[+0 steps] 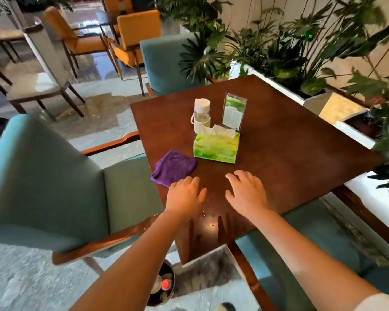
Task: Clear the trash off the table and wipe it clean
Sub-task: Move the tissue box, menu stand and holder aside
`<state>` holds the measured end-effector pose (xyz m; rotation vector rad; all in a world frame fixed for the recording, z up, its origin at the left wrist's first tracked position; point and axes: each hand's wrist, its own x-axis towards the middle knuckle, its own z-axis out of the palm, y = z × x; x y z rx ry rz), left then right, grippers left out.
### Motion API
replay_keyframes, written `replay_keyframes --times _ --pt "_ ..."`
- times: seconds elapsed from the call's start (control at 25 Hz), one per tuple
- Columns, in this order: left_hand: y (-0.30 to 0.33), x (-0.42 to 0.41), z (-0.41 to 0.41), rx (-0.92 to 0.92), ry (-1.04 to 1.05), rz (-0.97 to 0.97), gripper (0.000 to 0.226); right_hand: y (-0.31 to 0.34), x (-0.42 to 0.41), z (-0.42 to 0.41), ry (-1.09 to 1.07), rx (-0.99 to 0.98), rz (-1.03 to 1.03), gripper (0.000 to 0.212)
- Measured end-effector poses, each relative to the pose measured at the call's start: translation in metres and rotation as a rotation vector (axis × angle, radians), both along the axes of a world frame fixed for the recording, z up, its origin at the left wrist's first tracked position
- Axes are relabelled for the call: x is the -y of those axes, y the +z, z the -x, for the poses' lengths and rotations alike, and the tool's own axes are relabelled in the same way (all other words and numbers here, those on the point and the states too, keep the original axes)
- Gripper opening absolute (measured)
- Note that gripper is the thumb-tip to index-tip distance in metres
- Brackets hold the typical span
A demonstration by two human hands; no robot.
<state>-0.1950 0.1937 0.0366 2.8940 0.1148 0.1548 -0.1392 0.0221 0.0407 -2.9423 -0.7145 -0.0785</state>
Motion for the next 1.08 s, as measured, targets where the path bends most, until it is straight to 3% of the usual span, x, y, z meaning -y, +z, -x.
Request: replay_keyframes --times 0.52,0.76,0.96,1.08 --pt "-0.081 -0.023 -0.141 -0.15 0.006 0.045 0.053 -0.03 -0.015 -0.156 -0.072 -0.086 0.0 0.071" --pt "-0.12 -0.016 -0.171 -0.275 -0.059 0.016 0.056 -0.055 -0.039 -0.233 0.032 -0.17 0.097 0.103" --pt "-0.152 -0.007 -0.174 -0.331 -0.096 -0.122 0.066 -0.081 -0.039 -0.274 0.131 -0.355 0.113 0.108" --pt "-0.159 -0.001 -0.175 -0.334 -0.059 -0.14 0.068 -0.085 -0.037 -0.283 0.142 -0.321 0.097 0.112"
